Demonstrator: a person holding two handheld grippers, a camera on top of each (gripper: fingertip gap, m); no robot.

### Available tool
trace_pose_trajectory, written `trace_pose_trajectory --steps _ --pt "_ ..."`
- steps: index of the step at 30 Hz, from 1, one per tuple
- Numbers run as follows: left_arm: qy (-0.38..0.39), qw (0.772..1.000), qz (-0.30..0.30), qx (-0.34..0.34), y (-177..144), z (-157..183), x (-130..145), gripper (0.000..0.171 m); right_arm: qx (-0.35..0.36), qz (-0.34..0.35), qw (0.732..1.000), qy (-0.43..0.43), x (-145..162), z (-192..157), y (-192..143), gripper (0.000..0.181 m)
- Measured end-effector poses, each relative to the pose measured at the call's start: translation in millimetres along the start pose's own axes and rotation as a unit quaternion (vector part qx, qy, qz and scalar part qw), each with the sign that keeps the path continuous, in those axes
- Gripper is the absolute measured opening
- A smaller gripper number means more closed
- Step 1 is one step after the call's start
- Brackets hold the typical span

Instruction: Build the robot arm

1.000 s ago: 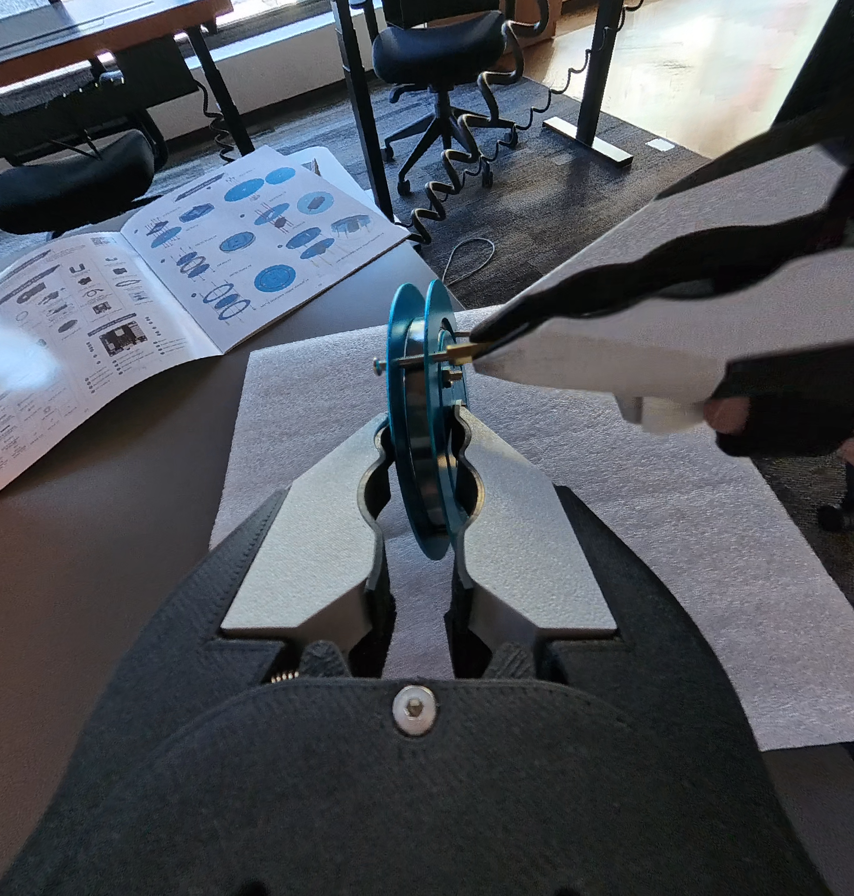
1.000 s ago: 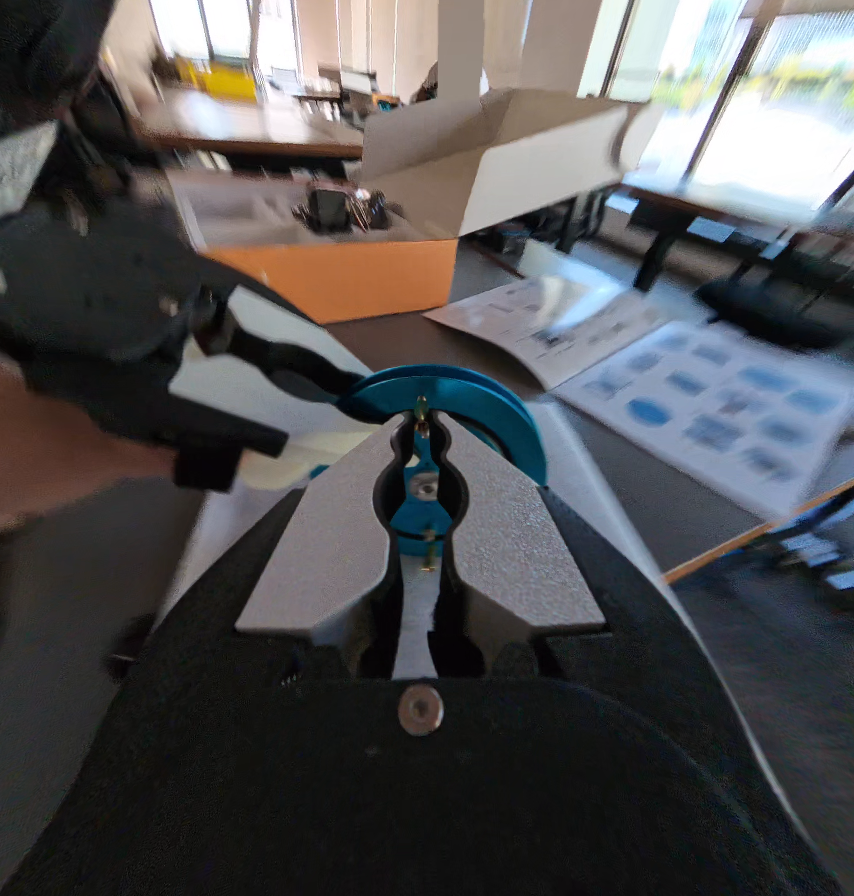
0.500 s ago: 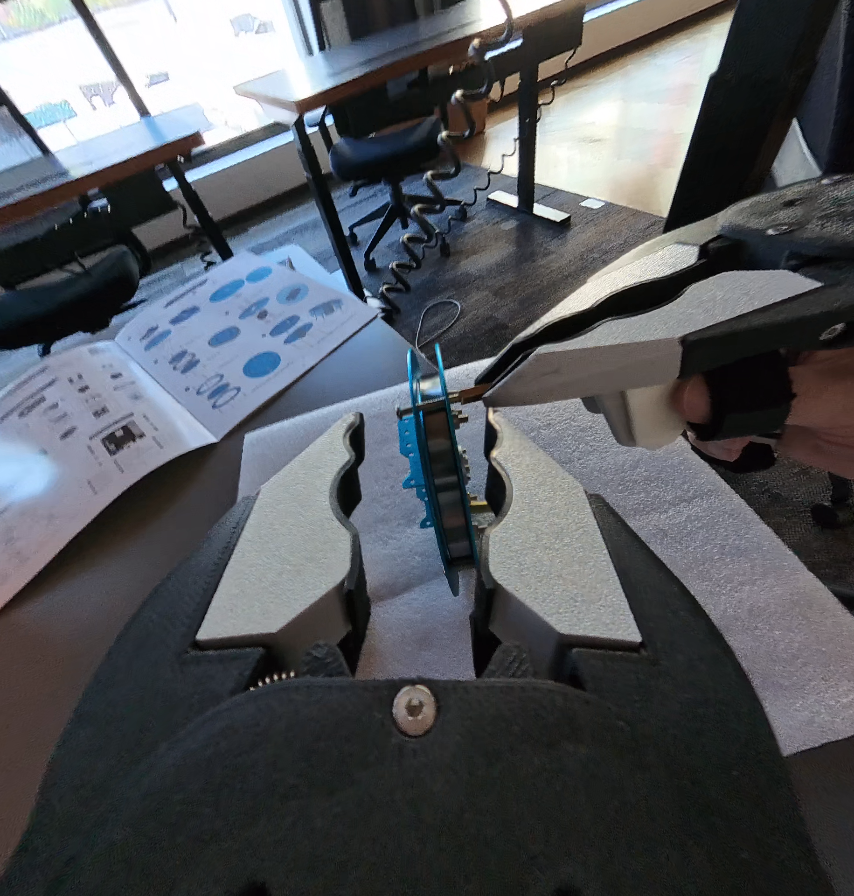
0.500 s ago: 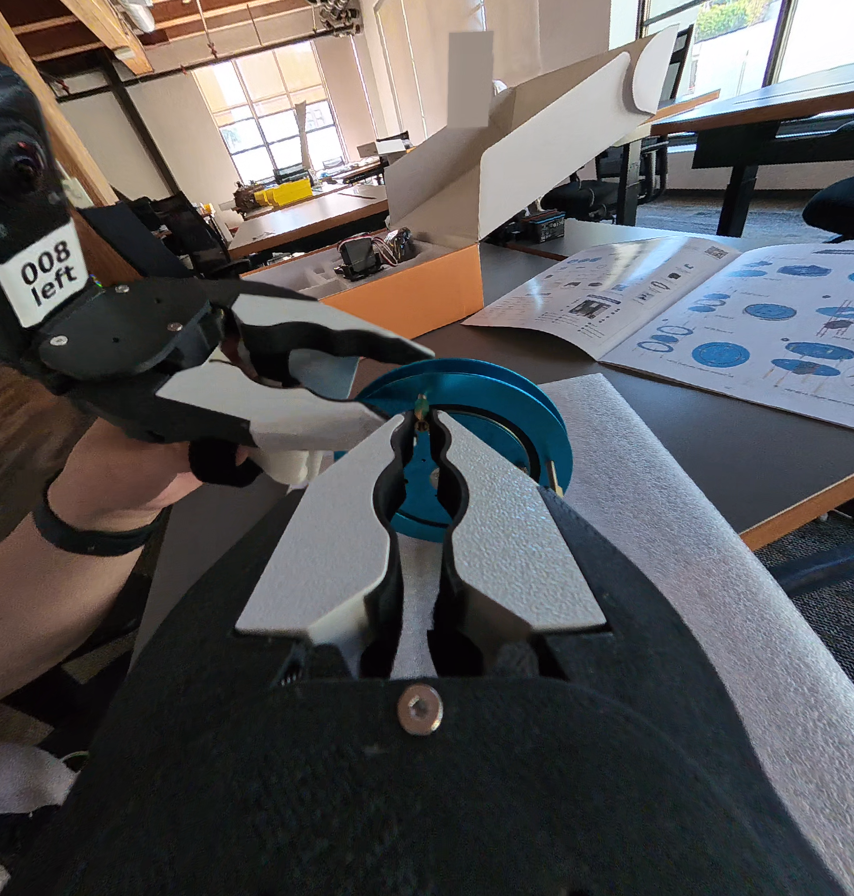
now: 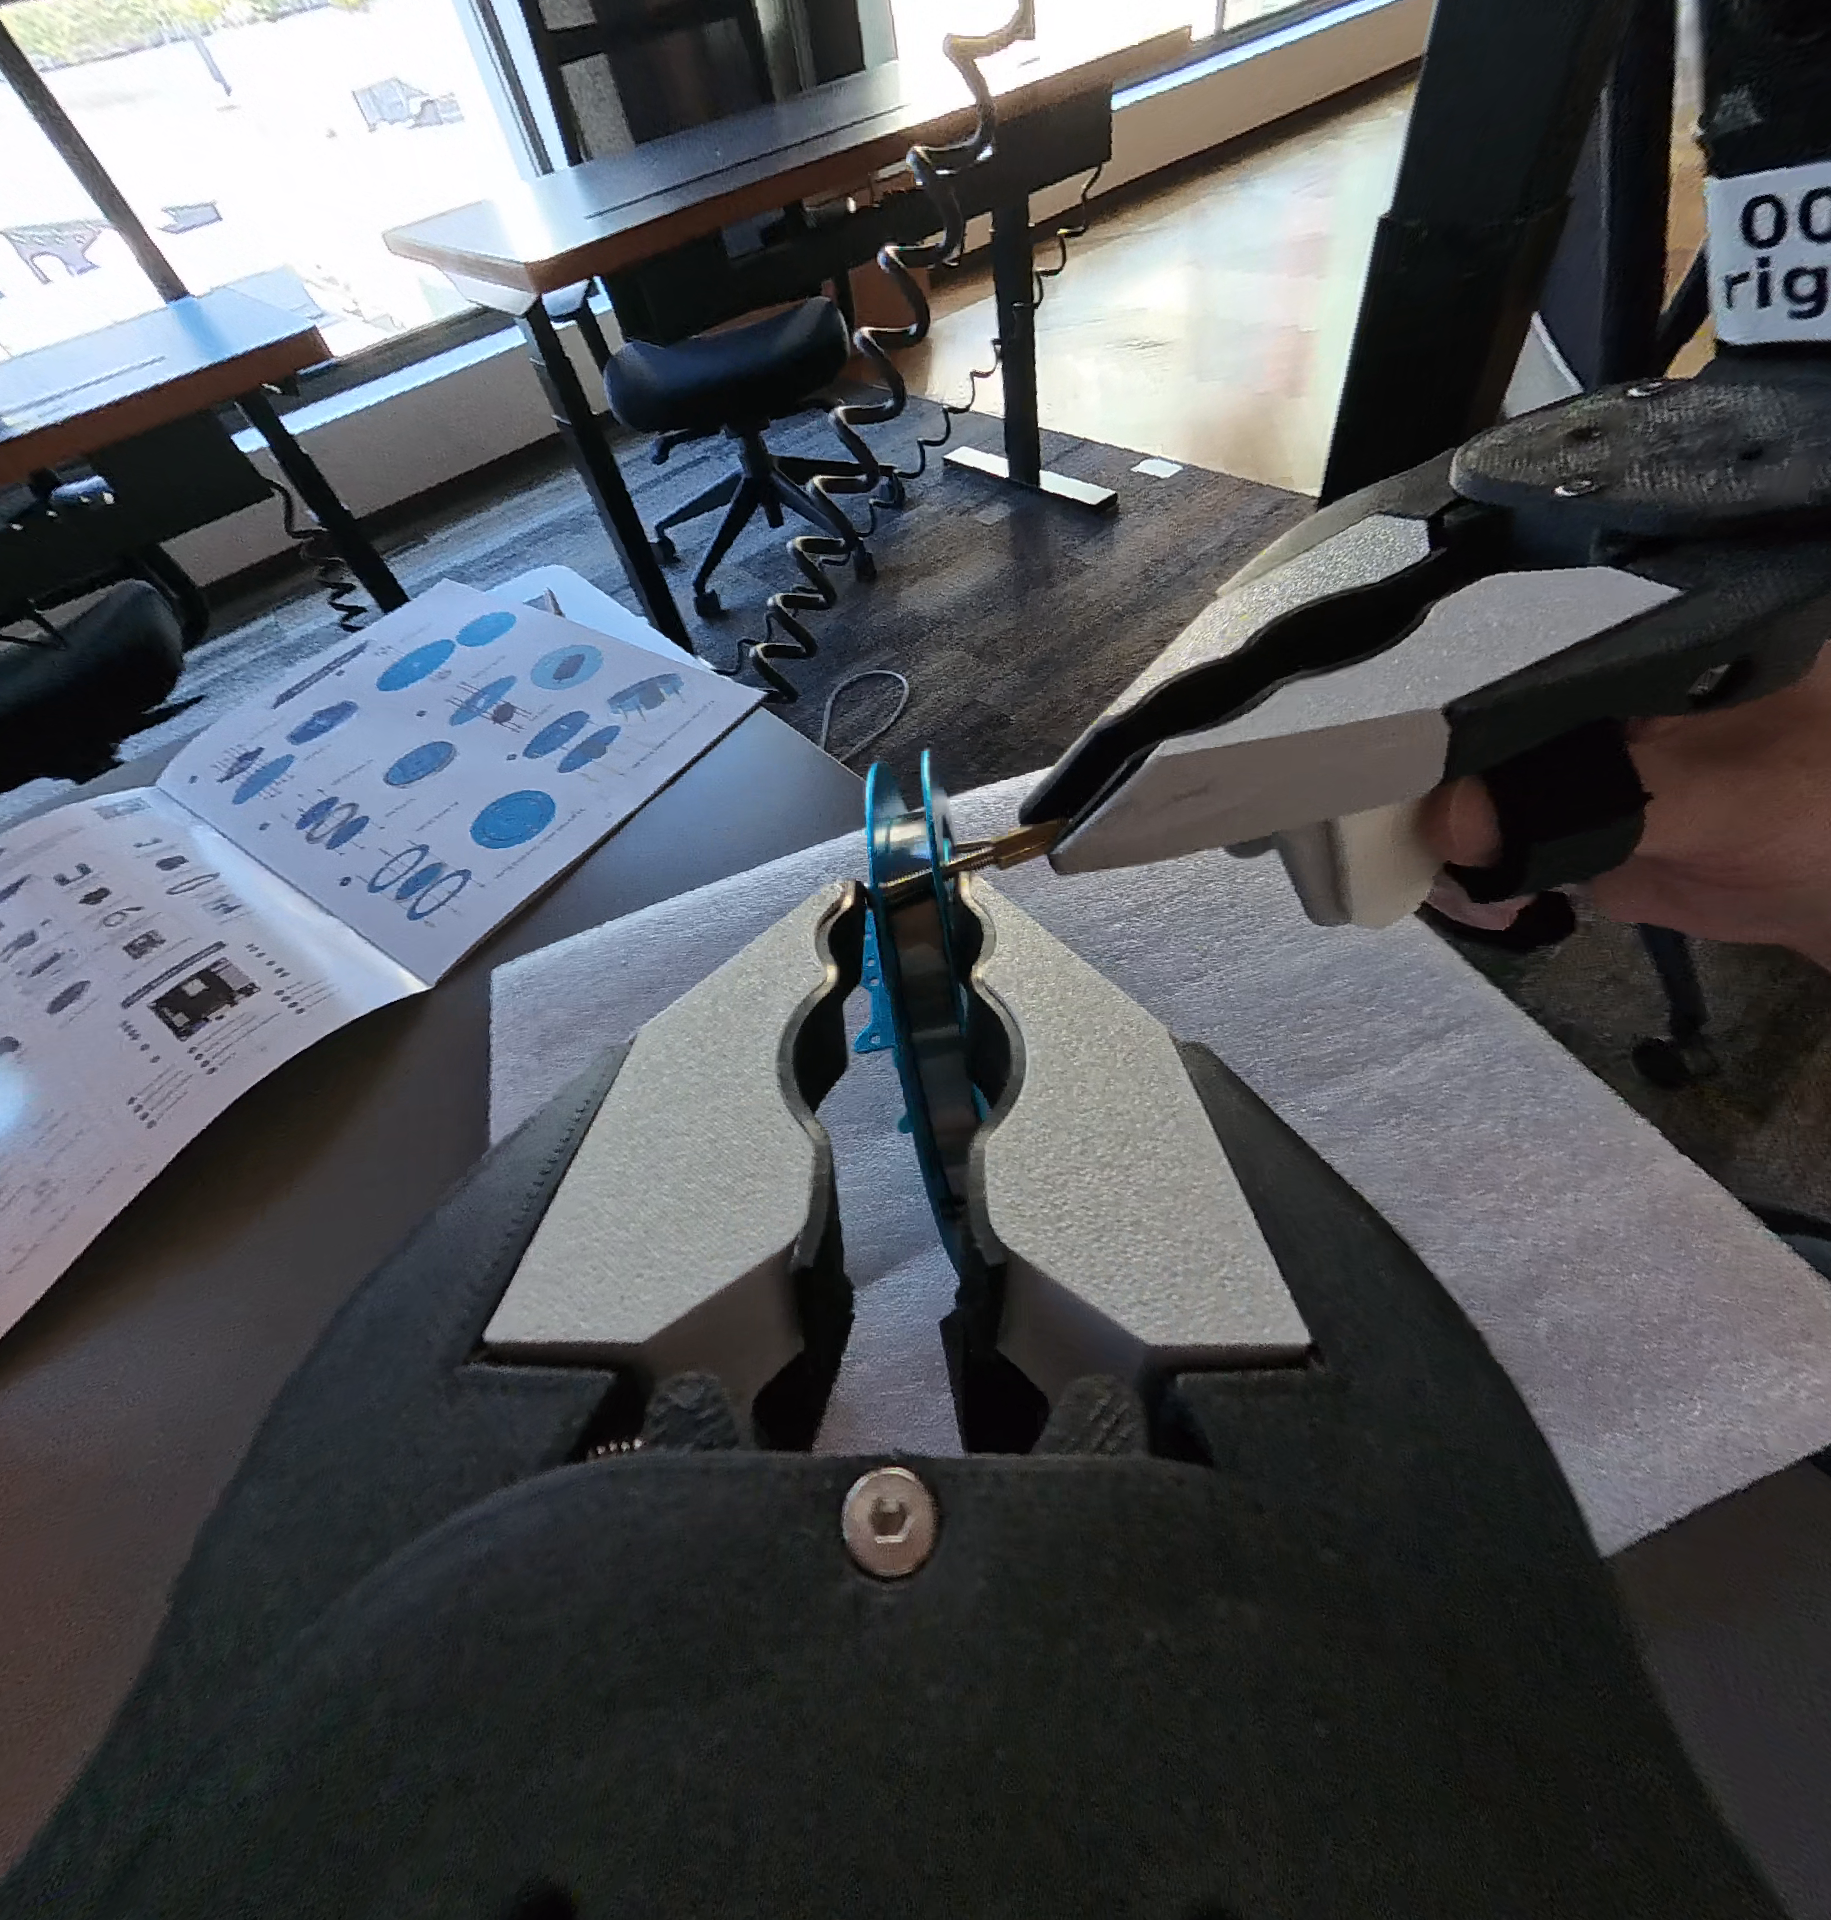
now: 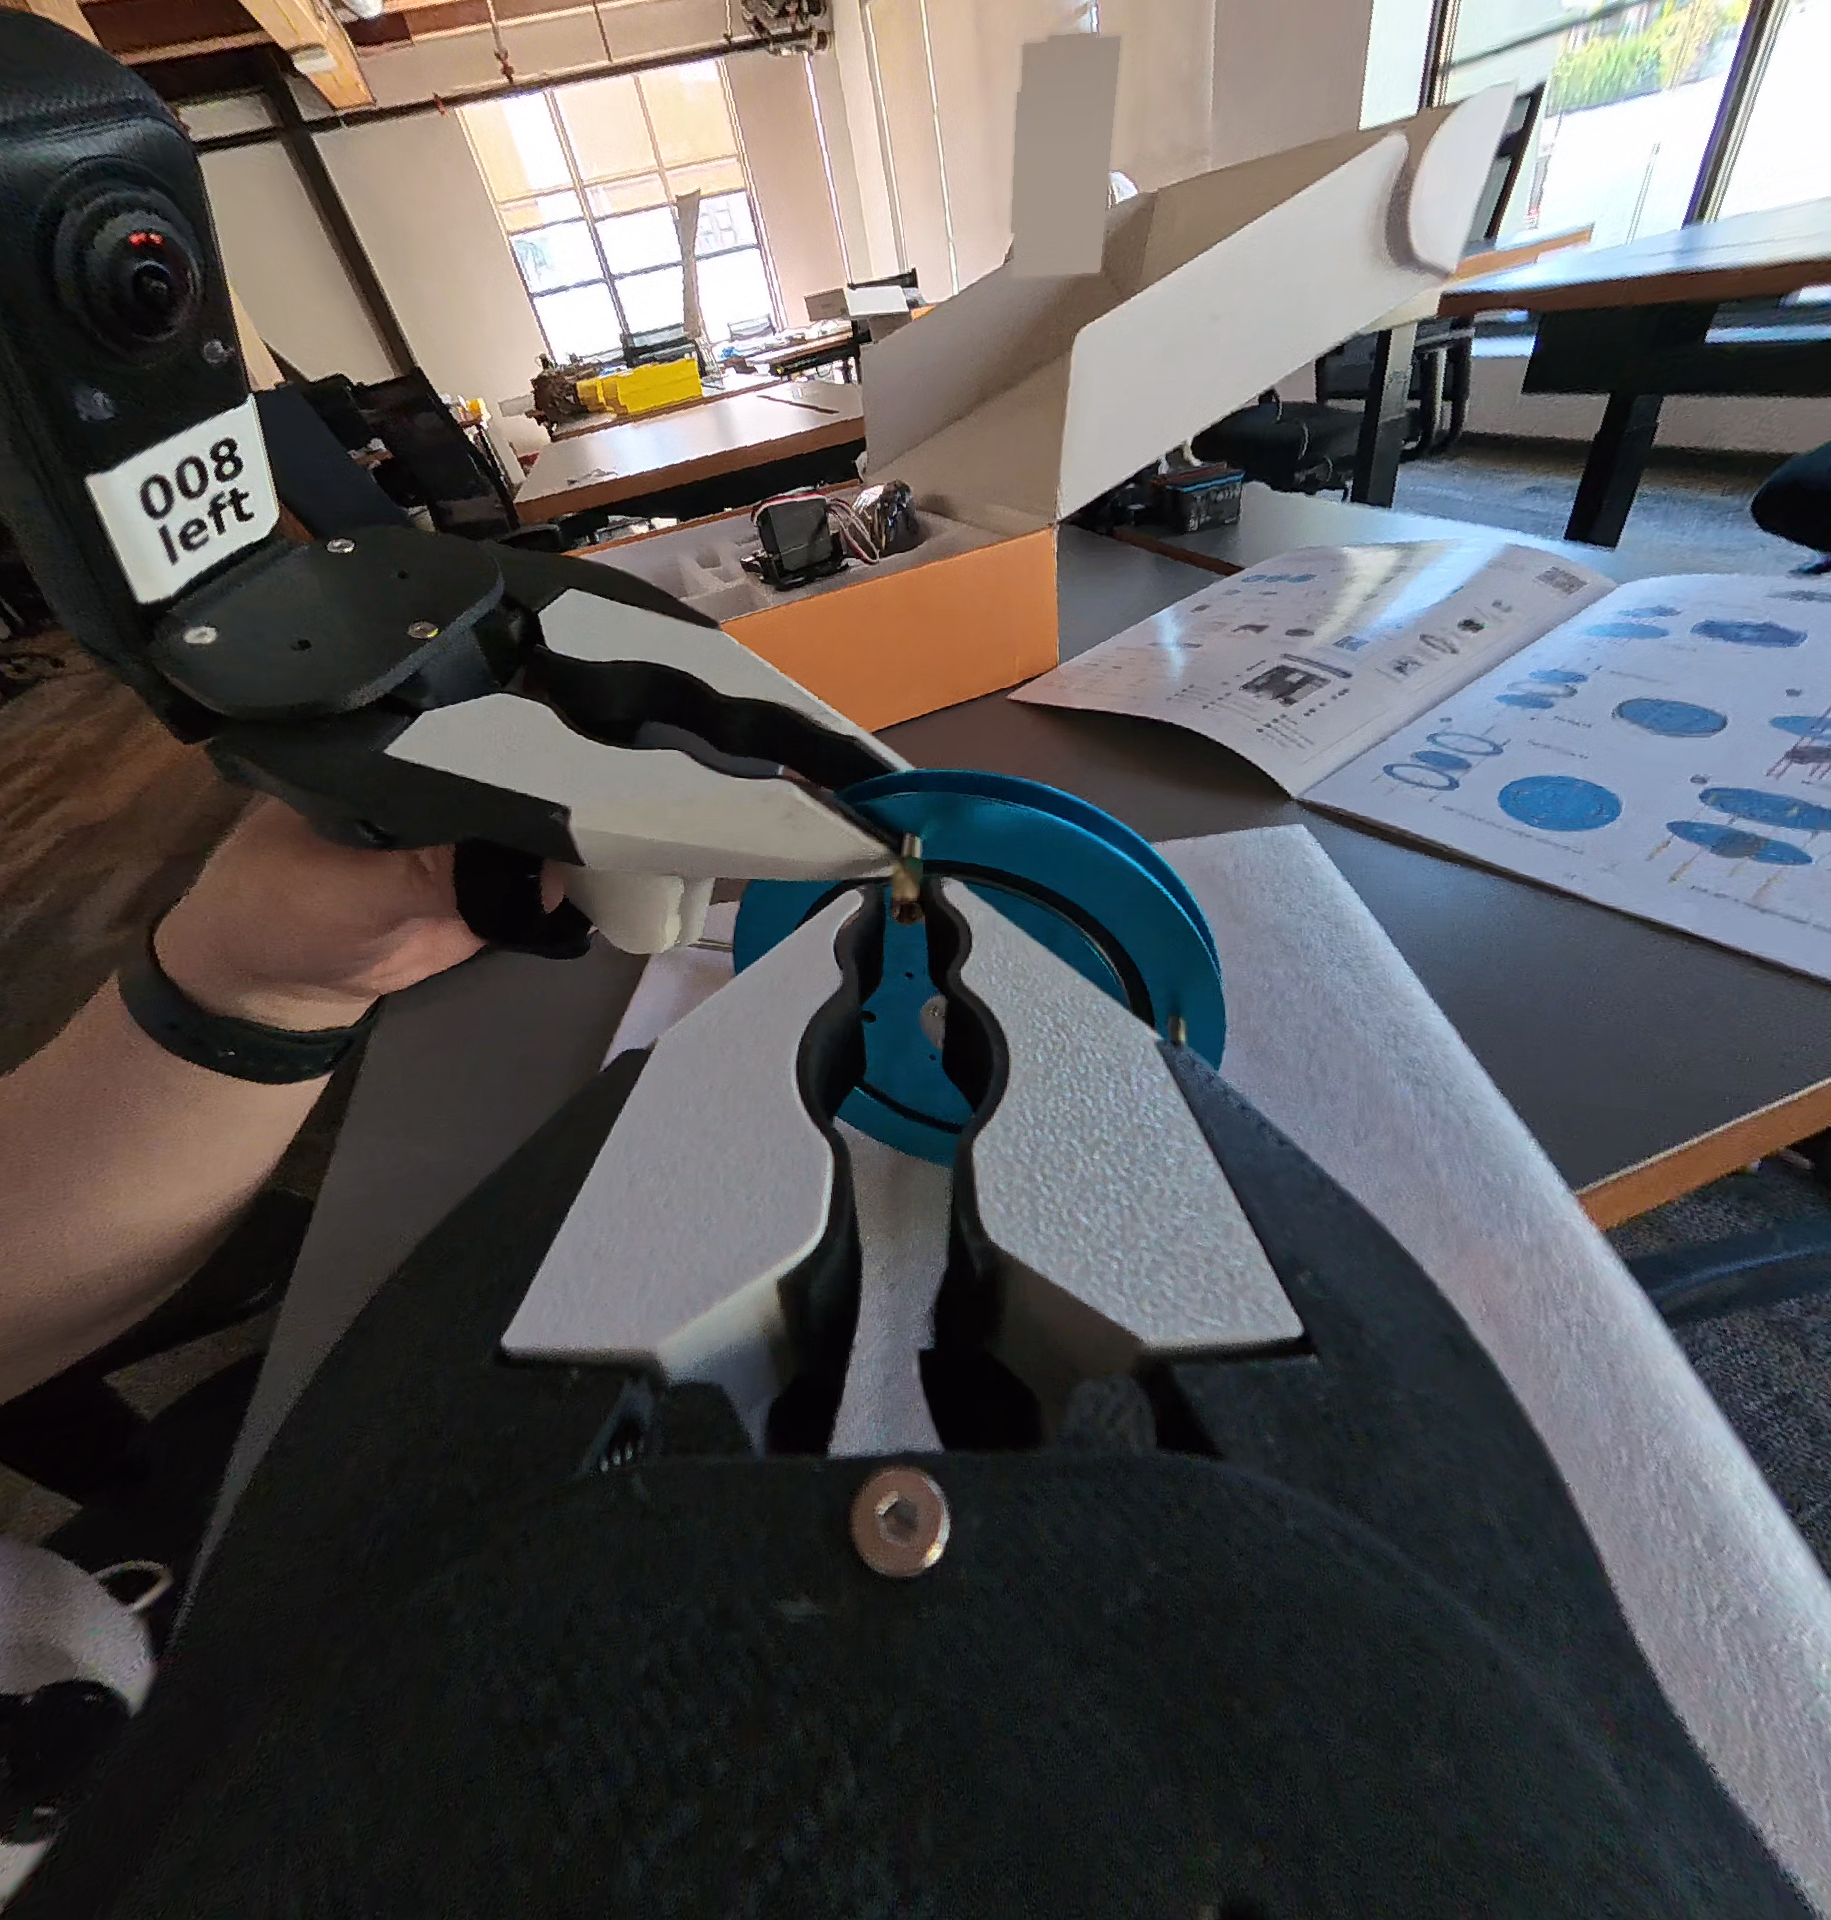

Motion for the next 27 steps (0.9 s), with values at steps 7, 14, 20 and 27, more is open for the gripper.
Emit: trace_pose_trajectory --steps 7,14,20,27 --pt "-0.018 1.0 0.012 -0.019 -1.1 -0.6 0.8 0.014 0.086 -0.023 0.976 -0.201 -1.9 -2.1 0.1 0.004" --pt "-0.005 1.0 0.017 -0.025 0.1 7.2 -0.3 0.013 0.132 -0.065 0.935 -0.323 -2.8 -8.2 -3.7 0.004" --pt "-0.008 0.998 0.033 -0.045 2.4 7.7 -0.8 0.013 0.13 -0.034 0.979 -0.151 -2.2 -5.0 -4.9 0.001" --pt "0.0 0.998 0.038 -0.05 4.1 13.6 -1.9 0.013 0.086 0.022 0.989 -0.118 -4.3 0.2 -13.5 0.026"
Point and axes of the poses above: each gripper's, where its closed fingertips meet, y out along the fingers, x out of its underside, z = x × y across the jaws, the point moved 1 cm from there along -y, back along the fingers, and after that the axes turned 1 degree about x, right-handed, at the moved point
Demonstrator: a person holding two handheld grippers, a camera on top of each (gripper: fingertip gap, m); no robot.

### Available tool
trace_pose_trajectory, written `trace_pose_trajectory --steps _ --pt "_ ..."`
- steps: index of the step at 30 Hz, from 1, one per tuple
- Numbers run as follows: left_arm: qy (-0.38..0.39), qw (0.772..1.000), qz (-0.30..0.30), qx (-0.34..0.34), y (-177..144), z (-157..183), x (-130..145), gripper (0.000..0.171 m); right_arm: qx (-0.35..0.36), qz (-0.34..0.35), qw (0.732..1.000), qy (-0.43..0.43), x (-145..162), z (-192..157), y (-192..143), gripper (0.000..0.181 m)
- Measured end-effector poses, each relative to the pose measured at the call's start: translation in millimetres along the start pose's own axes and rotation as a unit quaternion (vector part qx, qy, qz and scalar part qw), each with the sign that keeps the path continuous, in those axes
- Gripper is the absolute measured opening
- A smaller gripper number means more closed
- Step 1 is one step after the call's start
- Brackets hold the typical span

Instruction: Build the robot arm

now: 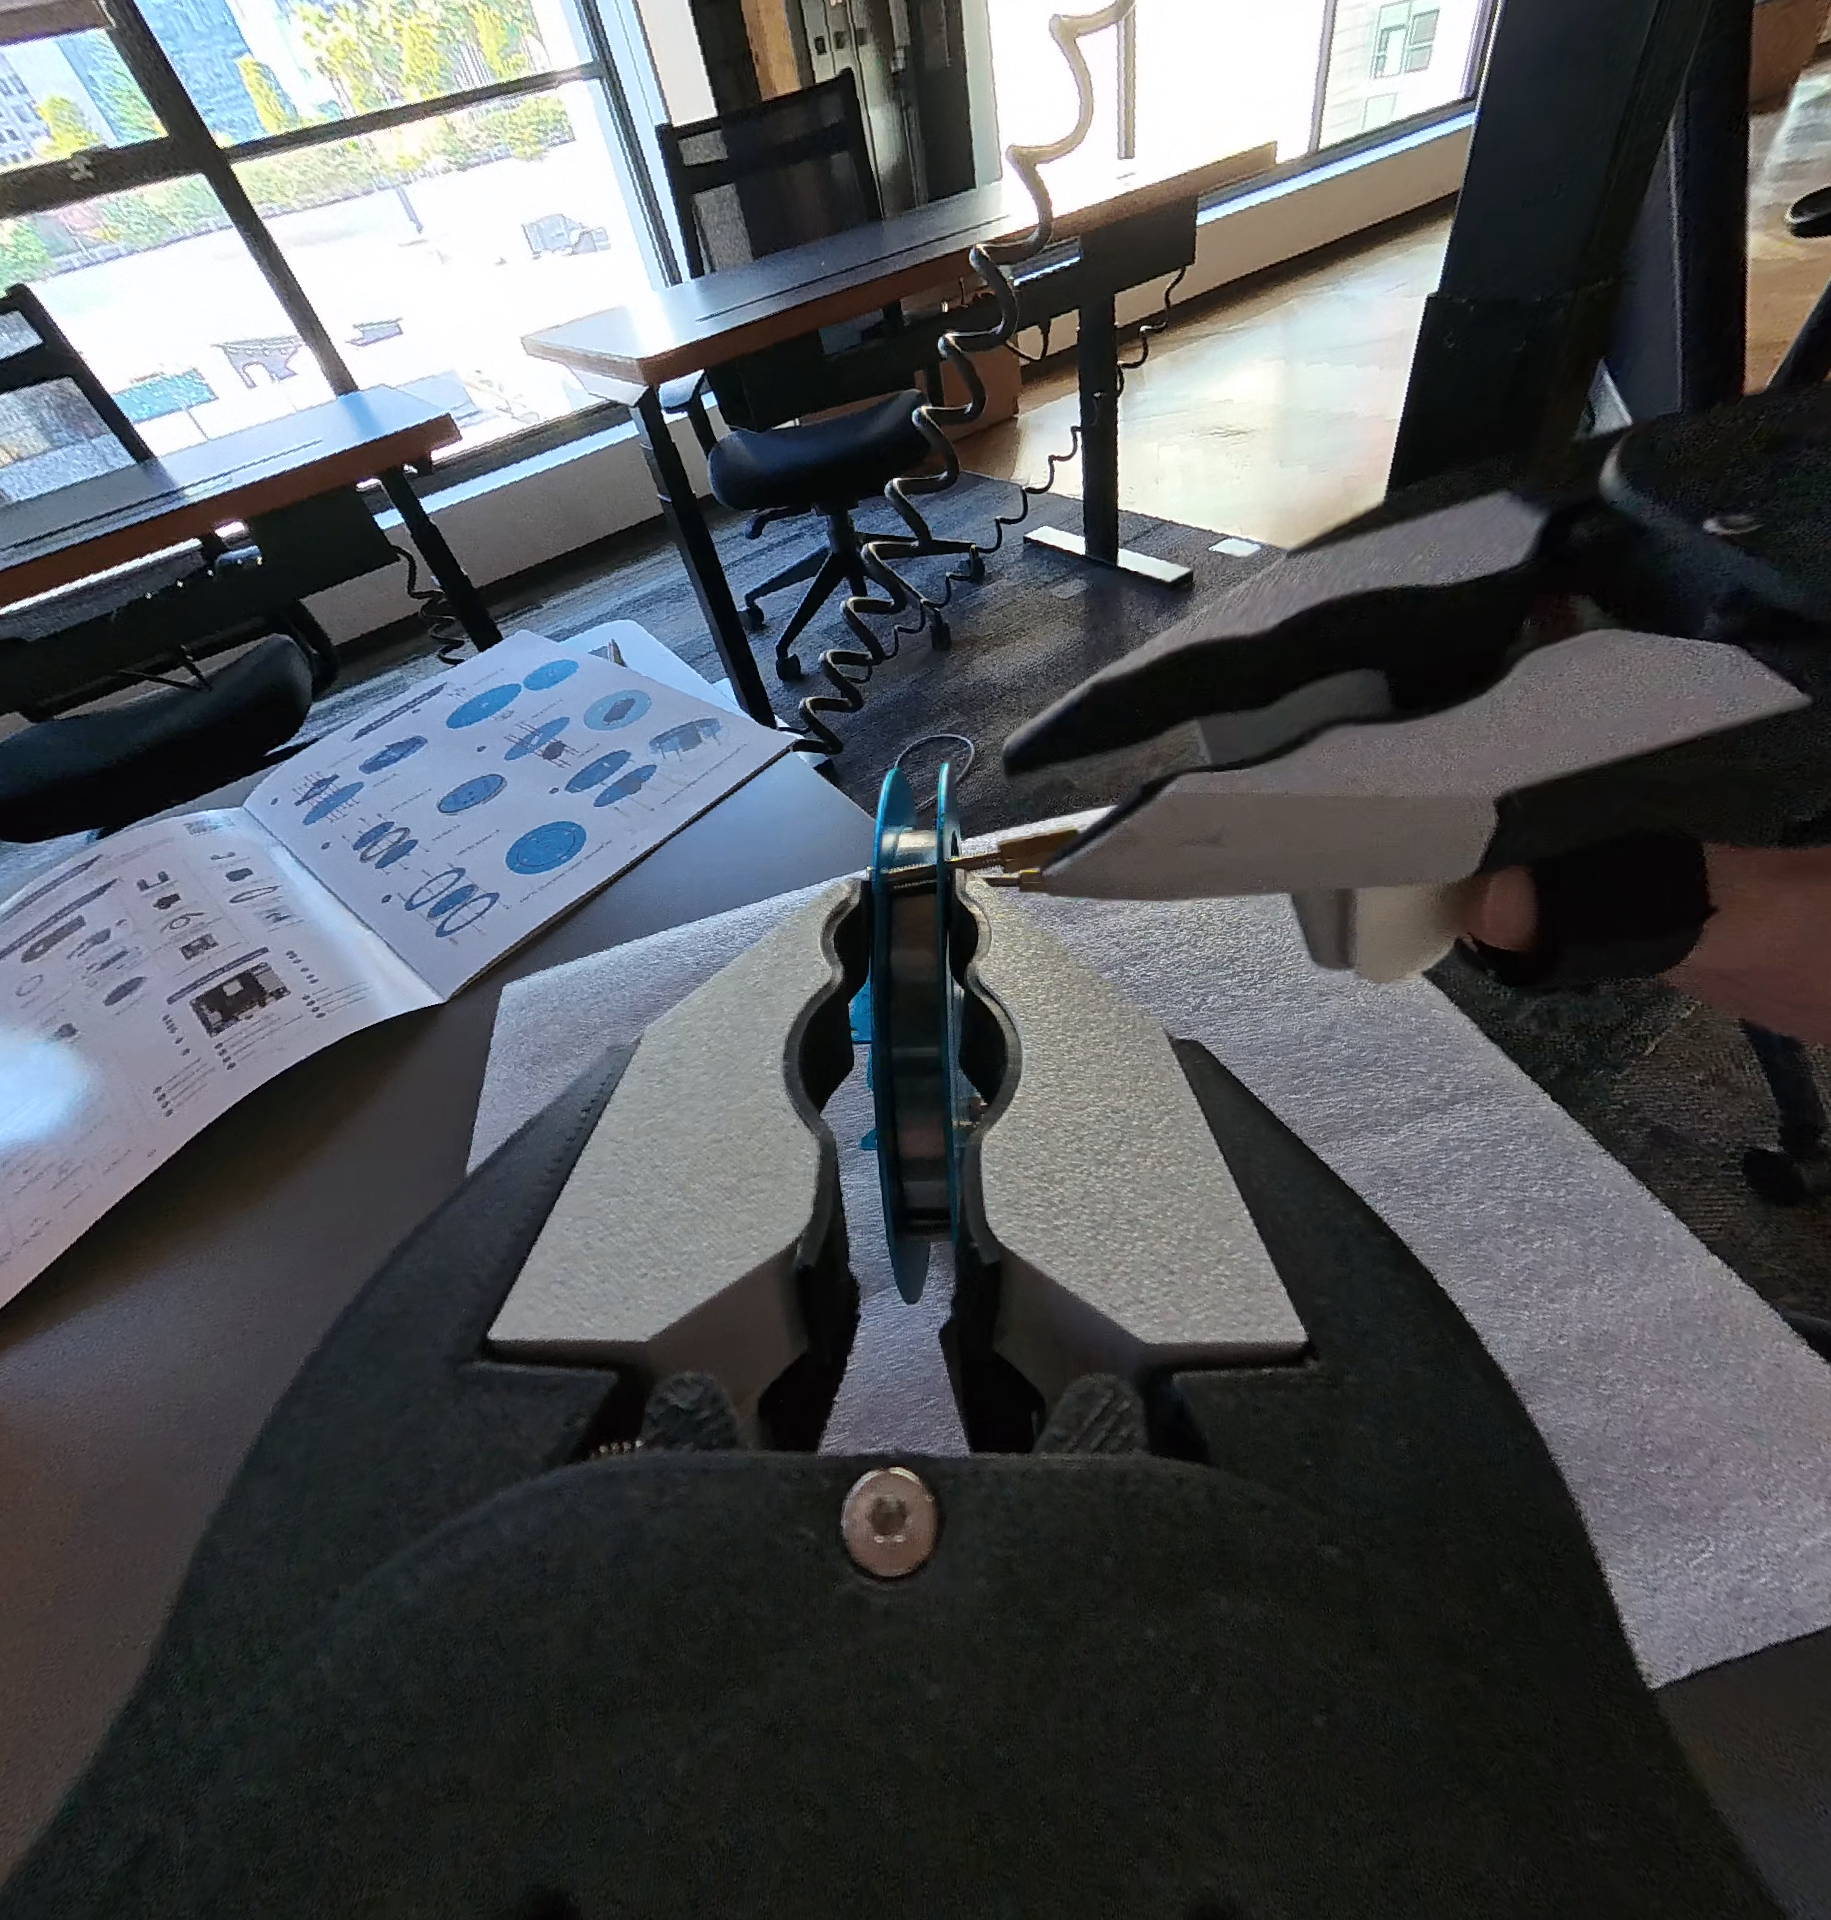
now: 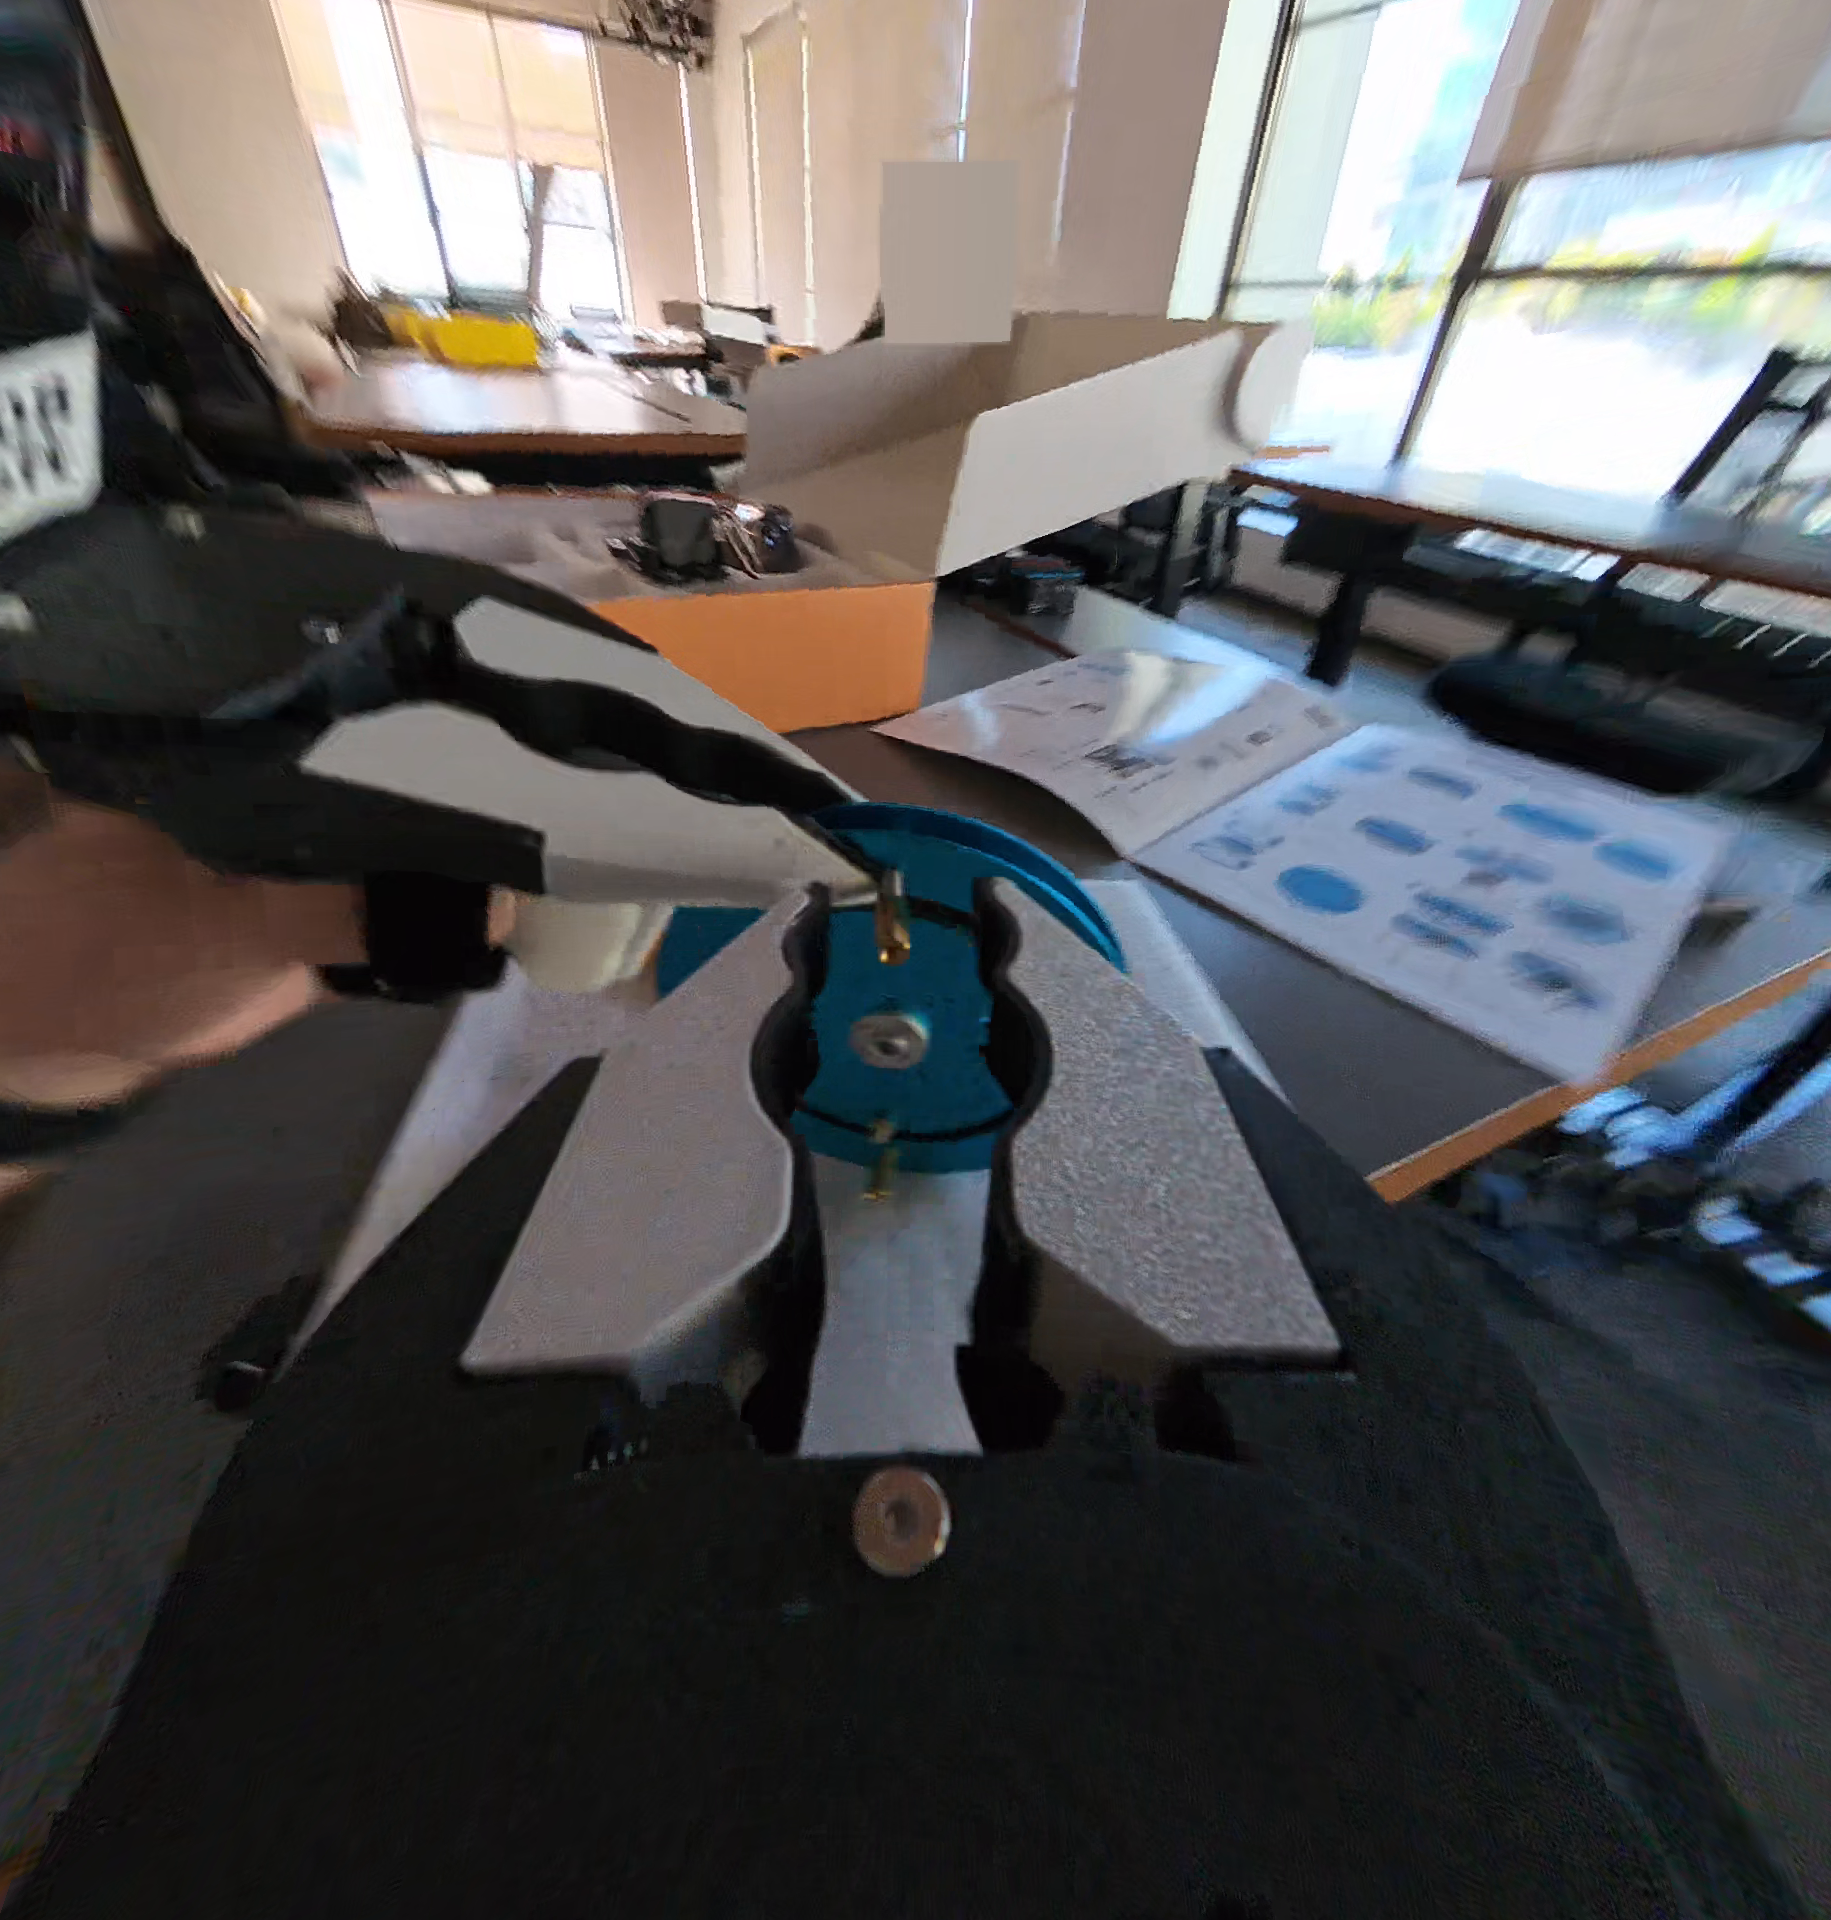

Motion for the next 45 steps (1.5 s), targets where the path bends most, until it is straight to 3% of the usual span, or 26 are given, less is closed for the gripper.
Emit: trace_pose_trajectory --steps 3,5,15,26,30,33,34,36,38,39,40,42,44,45 --pt "0.0 1.0 -0.002 -0.001 0.2 0.3 -0.1 0.013 0.025 -0.015 0.988 -0.153 -1.9 -6.4 -3.7 0.015" --pt "-0.003 1.0 -0.003 0.001 0.6 0.5 -0.3 0.012 0.05 -0.042 0.977 -0.202 3.2 -5.2 -0.7 0.004" --pt "-0.003 1.0 -0.007 -0.002 0.1 -0.5 0.2 0.012 0.101 -0.117 0.948 -0.278 12.6 0.0 3.4 0.005" --pt "-0.002 1.0 -0.008 -0.003 0.8 0.3 0.2 0.012 0.119 -0.118 0.949 -0.269 11.8 -1.7 3.5 0.004" --pt "-0.004 1.0 -0.003 -0.008 0.0 -0.9 0.7 0.012 0.09 -0.109 0.981 -0.131 12.3 -3.2 5.4 0.005" --pt "-0.005 1.0 0.001 -0.011 -0.6 -2.2 1.0 0.012 0.014 -0.07 0.99 0.119 12.7 -4.2 7.1 0.004" --pt "-0.003 1.0 0.001 -0.012 -0.7 -2.5 1.1 0.012 -0.023 -0.056 0.975 0.214 12.8 -4.1 7.6 0.004" --pt "0.004 1.0 0.0 -0.018 -0.7 -3.4 1.1 0.012 -0.096 -0.029 0.918 0.383 12.8 -3.9 8.7 0.004" --pt "0.014 1.0 -0.002 -0.025 -0.6 -3.5 1.0 0.012 -0.148 -0.009 0.863 0.484 12.4 -3.3 9.4 0.004" --pt "0.016 1.0 -0.003 -0.025 -0.5 -3.4 0.9 0.012 -0.162 0.001 0.851 0.5 11.5 -3.6 9.3 0.005" --pt "0.014 1.0 -0.003 -0.024 -0.5 -3.3 0.9 0.012 -0.16 0.01 0.86 0.484 11.1 -3.5 9.4 0.005" --pt "0.004 1.0 -0.003 -0.016 -0.7 -2.8 0.9 0.012 -0.135 0.017 0.916 0.379 8.4 -2.7 8.3 0.02" --pt "0.001 1.0 -0.003 -0.017 -1.3 -3.7 1.3 0.012 -0.085 0.01 0.978 0.192 3.6 -0.3 4.3 0.021" --pt "0.001 1.0 -0.004 -0.017 -1.6 -3.9 1.5 0.012 -0.056 0.004 0.995 0.087 0.4 -1.4 1.7 0.02"
Point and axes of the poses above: each gripper's, where its closed fingertips meet, y out along the fingers, x out of its underside, z = x × y across the jaws, the point moved 1 cm from there along -y, back along the fingers, and after that the axes turned 1 degree about x, right-handed, at the moved point
